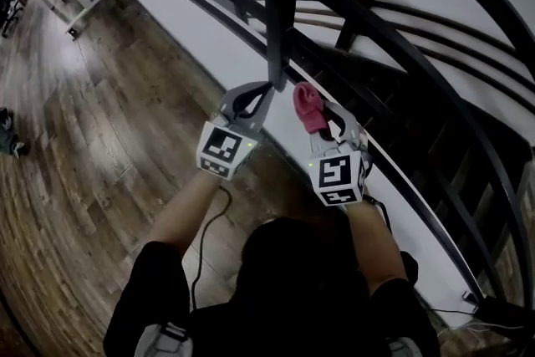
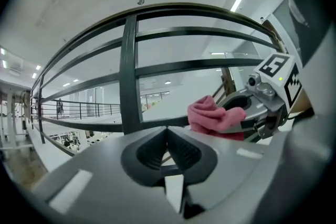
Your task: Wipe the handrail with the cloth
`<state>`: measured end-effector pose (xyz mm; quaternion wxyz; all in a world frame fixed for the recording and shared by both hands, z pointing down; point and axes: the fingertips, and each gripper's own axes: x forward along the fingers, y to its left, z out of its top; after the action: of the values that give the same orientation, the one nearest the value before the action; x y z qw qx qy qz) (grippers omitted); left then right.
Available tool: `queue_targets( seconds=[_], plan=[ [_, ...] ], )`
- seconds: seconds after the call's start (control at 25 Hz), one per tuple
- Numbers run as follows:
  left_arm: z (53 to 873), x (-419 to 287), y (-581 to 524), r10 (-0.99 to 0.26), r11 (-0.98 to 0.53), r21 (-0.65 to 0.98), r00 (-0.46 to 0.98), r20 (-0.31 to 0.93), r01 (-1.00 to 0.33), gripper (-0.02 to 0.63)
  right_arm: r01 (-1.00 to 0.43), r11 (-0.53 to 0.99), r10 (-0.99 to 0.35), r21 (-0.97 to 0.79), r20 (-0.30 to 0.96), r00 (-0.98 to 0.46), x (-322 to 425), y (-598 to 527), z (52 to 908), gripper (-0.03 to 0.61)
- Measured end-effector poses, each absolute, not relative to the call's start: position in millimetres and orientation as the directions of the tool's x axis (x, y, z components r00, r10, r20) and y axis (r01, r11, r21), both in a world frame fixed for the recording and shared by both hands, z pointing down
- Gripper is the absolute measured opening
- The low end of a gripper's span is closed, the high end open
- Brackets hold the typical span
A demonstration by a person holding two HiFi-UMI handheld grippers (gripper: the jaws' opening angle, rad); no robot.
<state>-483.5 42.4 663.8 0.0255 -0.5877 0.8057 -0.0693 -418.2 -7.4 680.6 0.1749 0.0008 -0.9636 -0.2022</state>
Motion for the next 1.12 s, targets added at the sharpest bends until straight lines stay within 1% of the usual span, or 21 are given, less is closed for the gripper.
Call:
queue_targets(
  seconds=[0.08, 0.16, 0.4, 0.56, 0.8, 0.96, 1.12],
  plan=[
    [680.6, -492.0, 42.3, -0.952, 0.292, -0.128, -0.301, 0.056, -0.948, -0.002, 0.102, 0.930, -0.043, 0.353, 0.380, -0.924, -438.3, -1.5, 703.2, 0.046],
    [699.0, -498.7, 40.6, -0.952, 0.288, -0.107, -0.297, 0.075, -0.952, -0.002, 0.104, 0.938, -0.048, 0.332, 0.420, -0.906, -458.3, -4.9, 727.2, 0.046],
    [741.3, -518.8, 32.0, -0.945, 0.311, 0.012, -0.307, 0.113, -0.950, -0.002, 0.014, 0.967, -0.123, 0.253, 0.519, -0.846, -511.3, -40.0, 772.4, 0.046],
    [760.3, -534.6, 33.3, -0.939, 0.333, 0.087, -0.321, 0.126, -0.939, -0.002, -0.024, 0.963, -0.187, 0.267, 0.606, -0.773, -534.2, -57.9, 796.1, 0.046],
    [773.9, -543.1, 26.6, -0.937, 0.336, 0.101, -0.321, 0.140, -0.936, -0.002, -0.040, 0.973, -0.182, 0.227, 0.652, -0.736, -546.9, -71.0, 810.8, 0.046],
    [773.4, -547.1, 24.2, -0.938, 0.328, 0.091, -0.313, 0.148, -0.940, -0.002, -0.012, 0.957, -0.212, 0.289, 0.671, -0.711, -557.3, -73.5, 811.3, 0.046],
    [778.5, -545.9, 25.8, -0.937, 0.332, 0.106, -0.314, 0.155, -0.938, -0.002, -0.006, 0.945, -0.231, 0.326, 0.655, -0.719, -554.0, -73.2, 810.3, 0.046]
  ],
)
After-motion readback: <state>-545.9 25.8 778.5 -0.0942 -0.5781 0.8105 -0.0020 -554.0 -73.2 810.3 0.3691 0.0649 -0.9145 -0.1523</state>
